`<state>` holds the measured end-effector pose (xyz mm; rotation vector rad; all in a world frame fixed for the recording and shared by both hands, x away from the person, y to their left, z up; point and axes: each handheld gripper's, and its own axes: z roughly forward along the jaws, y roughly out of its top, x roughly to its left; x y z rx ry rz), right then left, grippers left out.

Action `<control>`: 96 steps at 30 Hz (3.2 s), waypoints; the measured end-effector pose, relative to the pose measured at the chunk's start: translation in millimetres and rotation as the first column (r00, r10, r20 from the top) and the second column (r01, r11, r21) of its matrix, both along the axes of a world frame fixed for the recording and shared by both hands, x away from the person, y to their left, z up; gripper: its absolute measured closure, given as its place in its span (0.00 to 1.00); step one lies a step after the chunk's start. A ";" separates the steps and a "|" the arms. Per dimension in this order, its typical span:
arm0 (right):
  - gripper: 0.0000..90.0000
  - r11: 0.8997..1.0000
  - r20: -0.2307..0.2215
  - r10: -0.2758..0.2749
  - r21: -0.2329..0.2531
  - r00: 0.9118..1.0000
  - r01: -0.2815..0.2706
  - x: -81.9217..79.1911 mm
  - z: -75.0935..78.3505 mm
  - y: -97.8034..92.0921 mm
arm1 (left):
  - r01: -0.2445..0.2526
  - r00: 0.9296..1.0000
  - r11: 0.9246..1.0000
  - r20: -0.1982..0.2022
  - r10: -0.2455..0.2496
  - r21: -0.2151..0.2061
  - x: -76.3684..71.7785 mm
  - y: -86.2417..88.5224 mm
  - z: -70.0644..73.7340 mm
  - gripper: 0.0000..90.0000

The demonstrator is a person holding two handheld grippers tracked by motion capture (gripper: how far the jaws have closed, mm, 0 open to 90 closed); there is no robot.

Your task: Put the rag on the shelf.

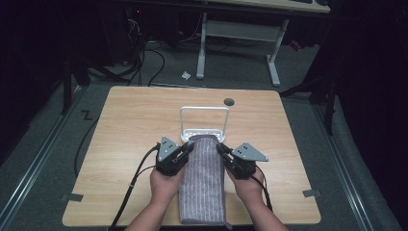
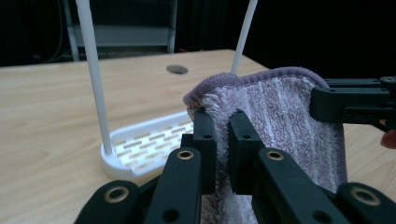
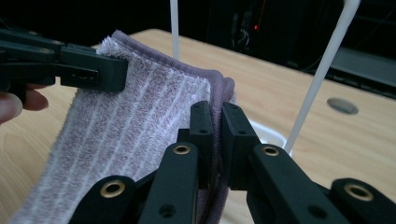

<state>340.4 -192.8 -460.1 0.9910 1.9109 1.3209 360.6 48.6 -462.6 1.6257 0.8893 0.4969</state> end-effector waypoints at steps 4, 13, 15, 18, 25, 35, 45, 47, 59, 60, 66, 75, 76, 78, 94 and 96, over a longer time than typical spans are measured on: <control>0.94 1.000 0.045 0.001 0.014 0.999 -0.001 -4.2 15.3 -1.2 | -0.003 0.999 1.000 0.038 0.004 -0.017 -3.7 0.9 14.9 0.93; 0.94 0.999 0.140 0.007 0.050 0.990 -0.015 -16.3 51.5 -3.8 | 0.009 0.992 0.999 0.130 -0.004 -0.042 -15.4 1.1 47.6 0.93; 0.94 0.999 0.149 0.007 0.052 0.989 -0.015 -17.1 54.6 -3.9 | 0.012 0.988 0.999 0.152 -0.004 -0.050 -18.2 1.5 54.9 0.93; 0.94 0.997 0.172 0.009 0.068 0.985 -0.021 -19.9 63.1 -4.5 | 0.021 0.984 0.998 0.175 -0.010 -0.062 -21.9 1.3 64.8 0.93; 0.94 0.996 0.221 0.012 0.083 0.975 -0.031 -24.5 81.8 -3.8 | 0.031 0.973 0.997 0.232 -0.015 -0.066 -27.1 1.4 85.2 0.93; 0.94 0.996 0.246 0.019 0.081 0.969 -0.040 -22.0 96.0 -3.7 | 0.033 0.966 0.997 0.258 -0.015 -0.065 -19.3 3.0 97.2 0.93; 0.94 0.995 0.239 -0.010 0.100 0.971 -0.014 -0.9 110.8 -7.5 | 0.007 0.961 0.999 0.278 0.005 -0.041 9.1 5.6 115.5 0.94; 0.94 0.995 0.242 -0.026 0.097 0.970 0.002 10.0 116.9 -8.0 | -0.005 0.958 1.000 0.288 0.013 -0.031 16.2 6.3 119.8 0.94; 0.94 0.991 0.238 -0.060 0.131 0.969 0.029 50.2 132.5 -7.9 | -0.023 0.952 1.000 0.306 0.023 -0.003 60.5 2.5 134.7 0.94; 0.94 0.991 0.237 -0.060 0.134 0.970 0.029 53.7 133.1 -8.3 | -0.021 0.954 1.000 0.299 0.021 -0.004 64.3 1.9 136.1 0.94; 0.94 0.988 0.228 -0.074 0.147 0.971 0.041 67.3 136.4 -9.7 | -0.019 0.956 1.000 0.292 0.021 -0.008 81.7 -0.6 143.4 0.94; 0.94 0.986 0.216 -0.093 0.153 0.972 0.060 92.7 149.0 -10.9 | -0.015 0.959 1.000 0.283 0.022 -0.027 107.2 -1.6 146.3 0.94; 0.94 0.986 0.210 -0.095 0.157 0.973 0.062 98.3 149.3 -10.6 | -0.018 0.960 0.999 0.281 0.026 -0.029 109.5 -1.5 145.9 0.94; 0.94 0.986 0.205 -0.095 0.157 0.974 0.063 101.8 148.9 -10.1 | -0.031 0.963 0.999 0.268 0.035 -0.020 117.0 -3.2 145.6 0.94; 0.93 0.989 0.116 -0.133 0.082 0.984 0.124 157.8 131.6 -12.2 | -0.044 0.989 0.999 0.142 0.041 0.018 170.2 -10.6 124.0 0.92; 0.93 0.989 0.082 -0.136 0.076 0.987 0.130 166.0 124.3 -12.9 | -0.045 0.994 0.999 0.105 0.041 0.029 177.5 -10.2 117.1 0.91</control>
